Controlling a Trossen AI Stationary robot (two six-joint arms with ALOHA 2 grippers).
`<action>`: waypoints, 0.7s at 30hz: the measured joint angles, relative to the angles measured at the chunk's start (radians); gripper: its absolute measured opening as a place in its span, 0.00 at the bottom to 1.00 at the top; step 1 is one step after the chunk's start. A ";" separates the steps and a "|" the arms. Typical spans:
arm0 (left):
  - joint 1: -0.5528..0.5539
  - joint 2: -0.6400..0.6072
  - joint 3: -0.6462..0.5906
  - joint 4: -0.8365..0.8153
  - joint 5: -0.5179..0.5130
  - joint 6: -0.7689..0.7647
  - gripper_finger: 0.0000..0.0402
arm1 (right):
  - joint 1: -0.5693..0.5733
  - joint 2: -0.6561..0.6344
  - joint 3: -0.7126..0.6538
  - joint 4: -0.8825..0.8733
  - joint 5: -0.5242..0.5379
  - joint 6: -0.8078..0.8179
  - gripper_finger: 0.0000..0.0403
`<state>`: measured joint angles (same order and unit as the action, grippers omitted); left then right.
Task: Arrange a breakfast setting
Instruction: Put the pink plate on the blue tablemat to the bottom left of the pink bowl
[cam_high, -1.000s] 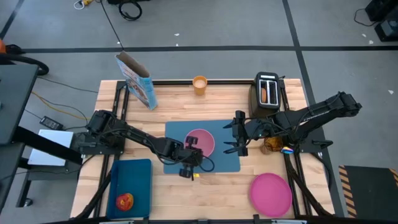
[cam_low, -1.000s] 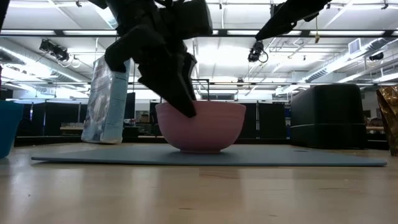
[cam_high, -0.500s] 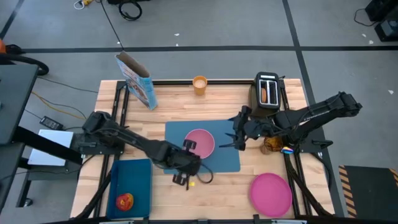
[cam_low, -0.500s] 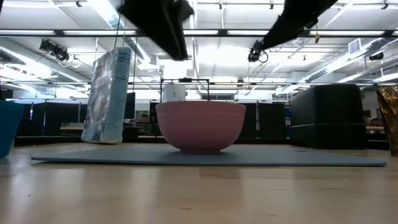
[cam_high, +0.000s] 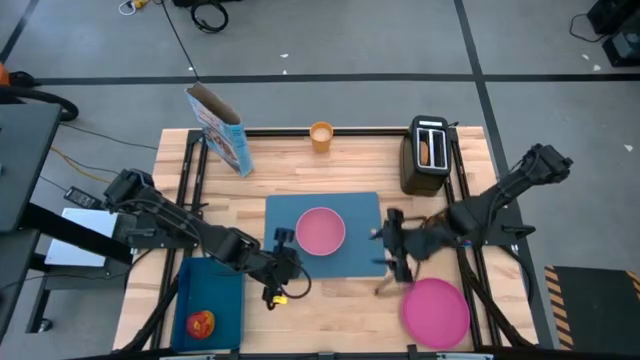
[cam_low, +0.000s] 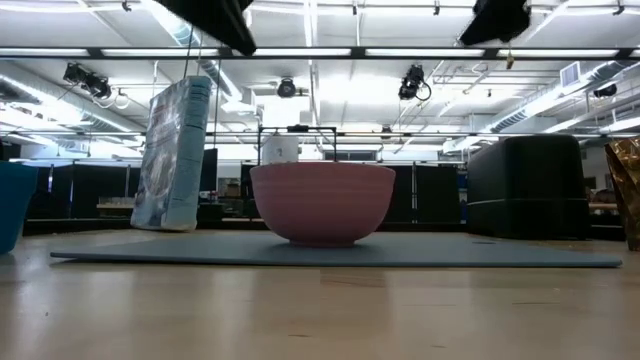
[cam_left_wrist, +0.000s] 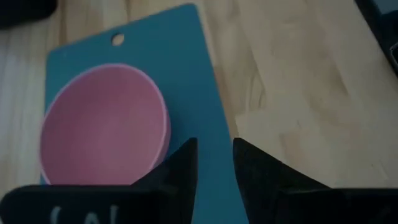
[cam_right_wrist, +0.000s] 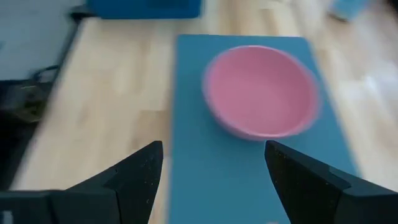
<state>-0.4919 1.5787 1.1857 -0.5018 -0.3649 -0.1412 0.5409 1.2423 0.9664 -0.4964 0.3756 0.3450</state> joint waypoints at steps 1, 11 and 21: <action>0.000 0.000 -0.009 0.001 0.001 -0.010 0.27 | 0.027 0.026 0.028 -0.016 0.001 0.010 0.72; -0.007 0.006 -0.095 0.158 0.000 -0.035 0.27 | 0.162 0.338 0.349 -0.321 -0.110 0.188 0.72; -0.012 0.006 -0.173 0.153 -0.001 -0.141 0.27 | 0.237 0.557 0.392 -0.454 -0.370 0.977 0.67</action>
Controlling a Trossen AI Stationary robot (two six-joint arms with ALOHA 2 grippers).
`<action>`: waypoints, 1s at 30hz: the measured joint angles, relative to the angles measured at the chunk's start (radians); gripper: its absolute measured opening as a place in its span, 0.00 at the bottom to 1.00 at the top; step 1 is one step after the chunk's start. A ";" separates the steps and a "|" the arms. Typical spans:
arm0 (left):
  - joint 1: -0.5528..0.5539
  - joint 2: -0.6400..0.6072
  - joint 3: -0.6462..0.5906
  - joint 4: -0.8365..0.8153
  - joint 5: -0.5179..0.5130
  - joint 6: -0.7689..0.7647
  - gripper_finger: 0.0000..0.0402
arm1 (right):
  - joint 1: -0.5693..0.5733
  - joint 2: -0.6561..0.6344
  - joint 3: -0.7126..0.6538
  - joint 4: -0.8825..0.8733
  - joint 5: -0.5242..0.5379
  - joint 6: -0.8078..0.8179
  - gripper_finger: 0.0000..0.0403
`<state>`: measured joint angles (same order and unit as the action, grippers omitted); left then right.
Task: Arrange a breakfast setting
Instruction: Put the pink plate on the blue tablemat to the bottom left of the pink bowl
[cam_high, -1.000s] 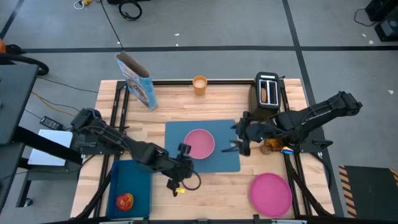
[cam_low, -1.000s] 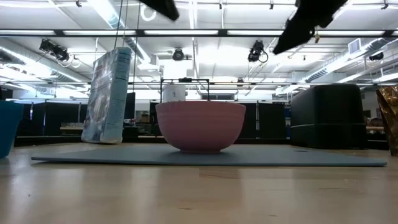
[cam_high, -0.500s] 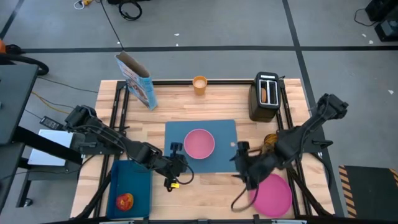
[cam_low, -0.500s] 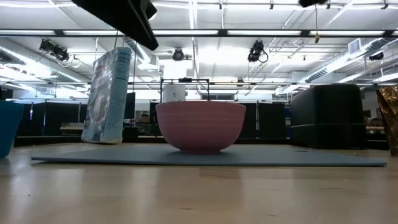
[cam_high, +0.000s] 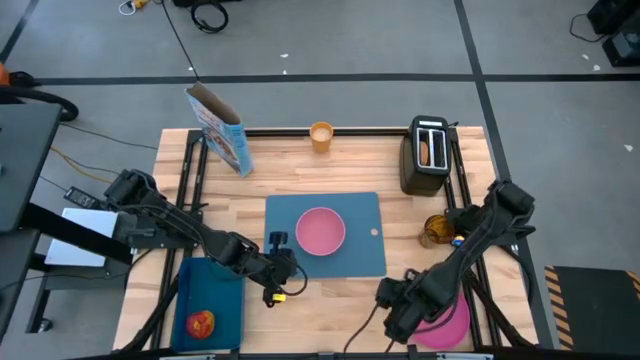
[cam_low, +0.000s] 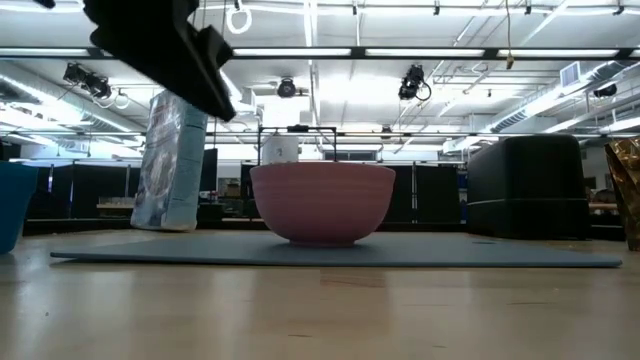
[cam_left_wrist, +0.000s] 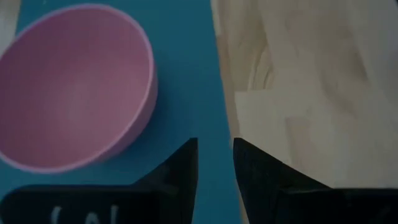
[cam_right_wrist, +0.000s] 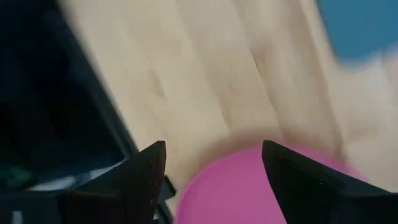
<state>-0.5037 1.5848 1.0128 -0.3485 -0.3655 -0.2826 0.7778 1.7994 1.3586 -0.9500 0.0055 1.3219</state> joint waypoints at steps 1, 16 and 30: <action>-0.001 0.000 -0.006 -0.001 0.000 -0.006 0.27 | 0.004 0.025 0.000 -0.005 -0.004 0.067 0.67; -0.049 0.001 -0.039 -0.021 -0.001 0.029 0.27 | 0.020 0.223 -0.001 -0.009 -0.139 0.479 0.54; -0.054 0.001 -0.039 -0.024 -0.001 0.167 0.27 | 0.027 0.226 -0.001 0.089 -0.167 0.592 0.24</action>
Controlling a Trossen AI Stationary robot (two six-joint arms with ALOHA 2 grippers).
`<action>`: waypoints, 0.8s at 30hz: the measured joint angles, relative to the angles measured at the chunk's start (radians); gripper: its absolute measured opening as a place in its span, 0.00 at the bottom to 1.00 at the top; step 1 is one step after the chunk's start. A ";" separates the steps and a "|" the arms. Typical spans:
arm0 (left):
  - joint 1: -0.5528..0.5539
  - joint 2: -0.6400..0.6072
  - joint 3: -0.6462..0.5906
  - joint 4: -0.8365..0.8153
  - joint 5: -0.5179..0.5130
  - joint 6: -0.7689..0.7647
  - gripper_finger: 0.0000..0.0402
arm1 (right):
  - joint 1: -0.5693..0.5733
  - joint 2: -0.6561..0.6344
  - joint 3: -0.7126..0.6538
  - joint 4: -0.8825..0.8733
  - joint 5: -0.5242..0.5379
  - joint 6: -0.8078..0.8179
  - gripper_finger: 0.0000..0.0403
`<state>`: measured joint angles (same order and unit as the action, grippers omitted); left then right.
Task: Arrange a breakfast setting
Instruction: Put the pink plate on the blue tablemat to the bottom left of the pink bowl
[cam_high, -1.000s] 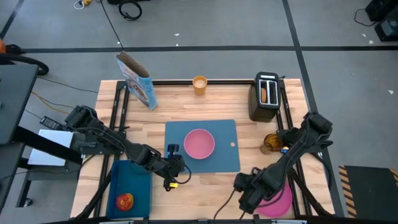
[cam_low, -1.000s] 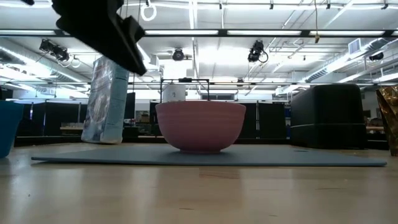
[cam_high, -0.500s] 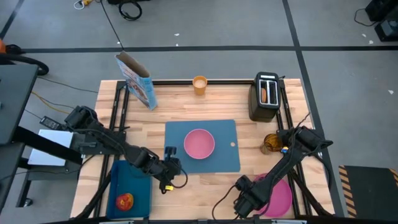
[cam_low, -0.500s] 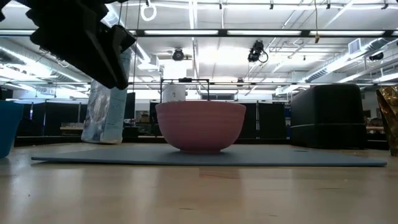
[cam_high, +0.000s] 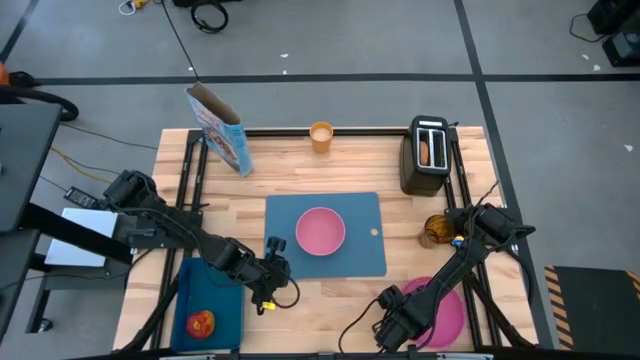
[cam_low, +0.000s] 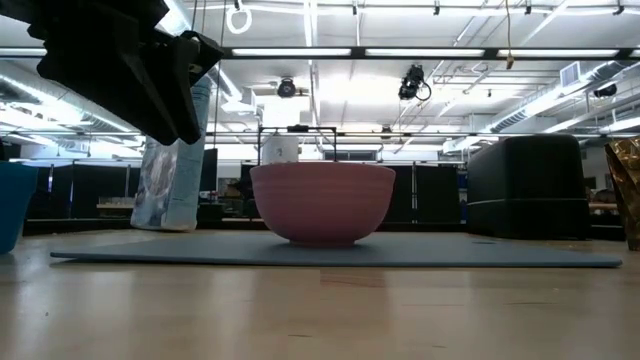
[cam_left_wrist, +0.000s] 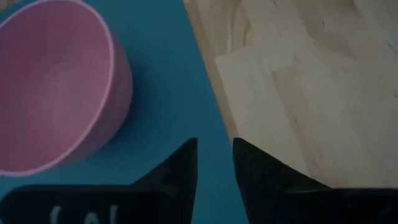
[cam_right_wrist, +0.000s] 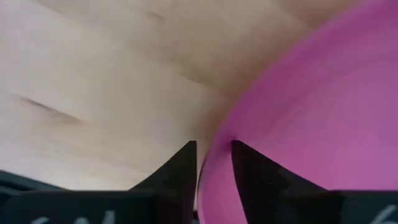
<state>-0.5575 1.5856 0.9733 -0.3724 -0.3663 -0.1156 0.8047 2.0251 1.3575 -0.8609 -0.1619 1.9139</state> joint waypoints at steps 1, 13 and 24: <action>0.000 0.000 0.000 -0.003 0.000 0.002 0.27 | 0.000 0.000 0.000 0.007 -0.001 0.003 0.22; -0.002 -0.005 0.000 -0.051 0.000 0.000 0.27 | 0.002 -0.002 0.143 -0.130 0.049 -0.027 0.10; -0.042 -0.005 0.001 -0.184 0.000 -0.134 0.27 | 0.005 -0.002 0.366 -0.206 0.212 -0.312 0.04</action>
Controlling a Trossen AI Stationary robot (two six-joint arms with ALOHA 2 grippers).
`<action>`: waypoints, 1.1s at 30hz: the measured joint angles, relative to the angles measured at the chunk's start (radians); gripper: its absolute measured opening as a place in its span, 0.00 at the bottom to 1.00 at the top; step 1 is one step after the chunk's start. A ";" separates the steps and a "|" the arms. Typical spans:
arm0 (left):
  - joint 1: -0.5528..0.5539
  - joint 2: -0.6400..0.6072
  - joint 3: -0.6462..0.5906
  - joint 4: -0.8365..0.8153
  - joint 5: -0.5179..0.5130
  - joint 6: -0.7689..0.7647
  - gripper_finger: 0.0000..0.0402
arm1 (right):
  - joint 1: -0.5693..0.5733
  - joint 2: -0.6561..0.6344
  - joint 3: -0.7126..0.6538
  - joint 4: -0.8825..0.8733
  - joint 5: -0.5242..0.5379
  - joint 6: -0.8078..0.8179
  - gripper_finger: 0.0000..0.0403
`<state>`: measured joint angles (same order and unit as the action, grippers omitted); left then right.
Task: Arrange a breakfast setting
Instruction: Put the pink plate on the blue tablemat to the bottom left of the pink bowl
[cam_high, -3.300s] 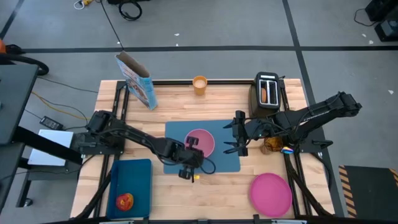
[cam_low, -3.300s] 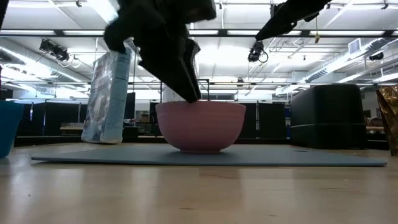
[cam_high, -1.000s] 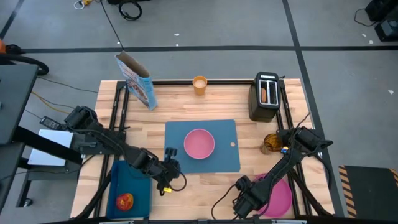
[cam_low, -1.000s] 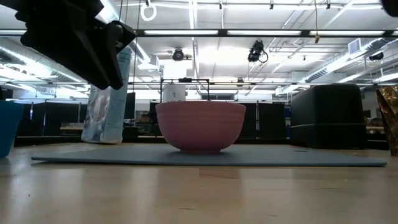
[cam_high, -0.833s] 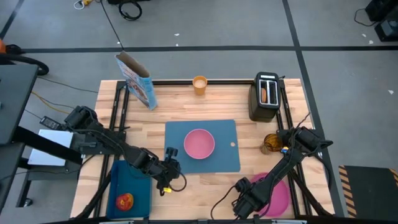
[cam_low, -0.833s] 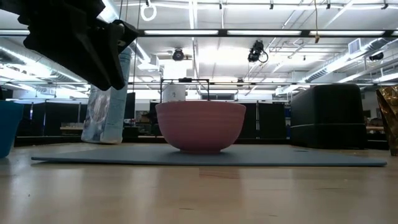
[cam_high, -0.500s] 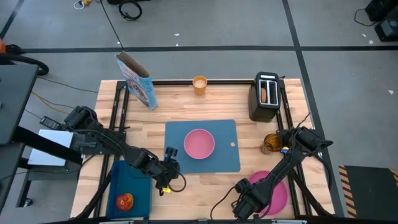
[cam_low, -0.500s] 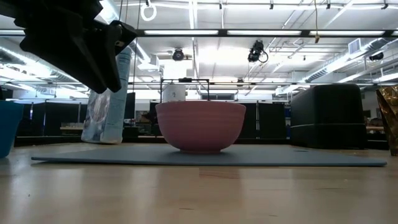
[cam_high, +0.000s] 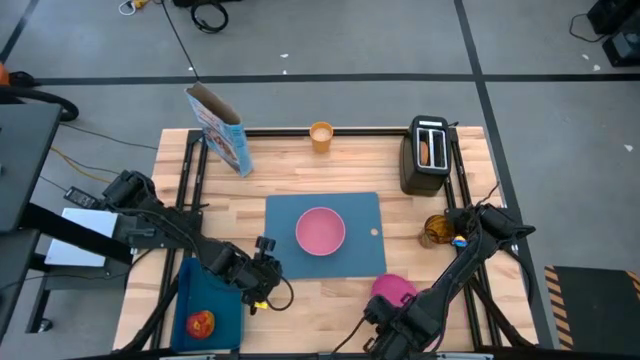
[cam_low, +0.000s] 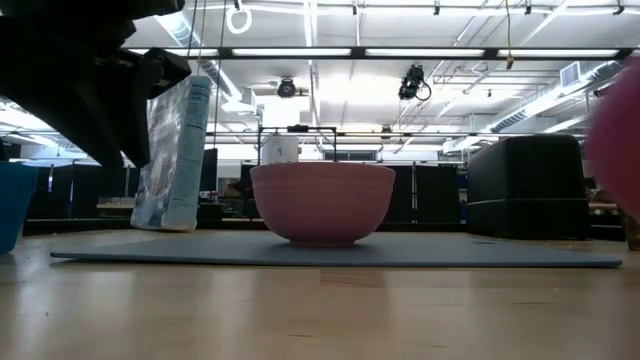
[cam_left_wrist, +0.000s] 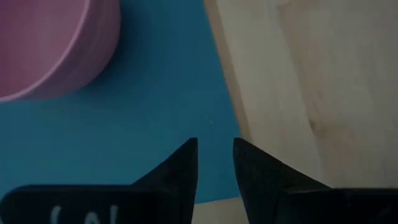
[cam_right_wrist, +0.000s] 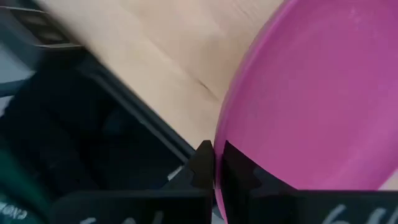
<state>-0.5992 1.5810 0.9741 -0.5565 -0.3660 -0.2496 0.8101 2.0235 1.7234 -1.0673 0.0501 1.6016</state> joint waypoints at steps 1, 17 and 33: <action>-0.001 0.000 0.000 0.002 0.000 -0.002 0.27 | 0.000 0.000 0.013 -0.005 0.016 -0.025 0.04; -0.001 -0.059 0.049 -0.161 -0.058 -0.122 0.27 | 0.007 0.001 0.073 0.101 0.237 -0.655 0.04; -0.015 -0.381 0.263 -0.345 -0.135 -0.150 0.27 | -0.175 0.093 0.070 0.516 0.192 -1.726 0.04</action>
<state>-0.6147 1.1997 1.2375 -0.9012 -0.5013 -0.3995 0.6351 2.1166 1.7931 -0.5514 0.2417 -0.1241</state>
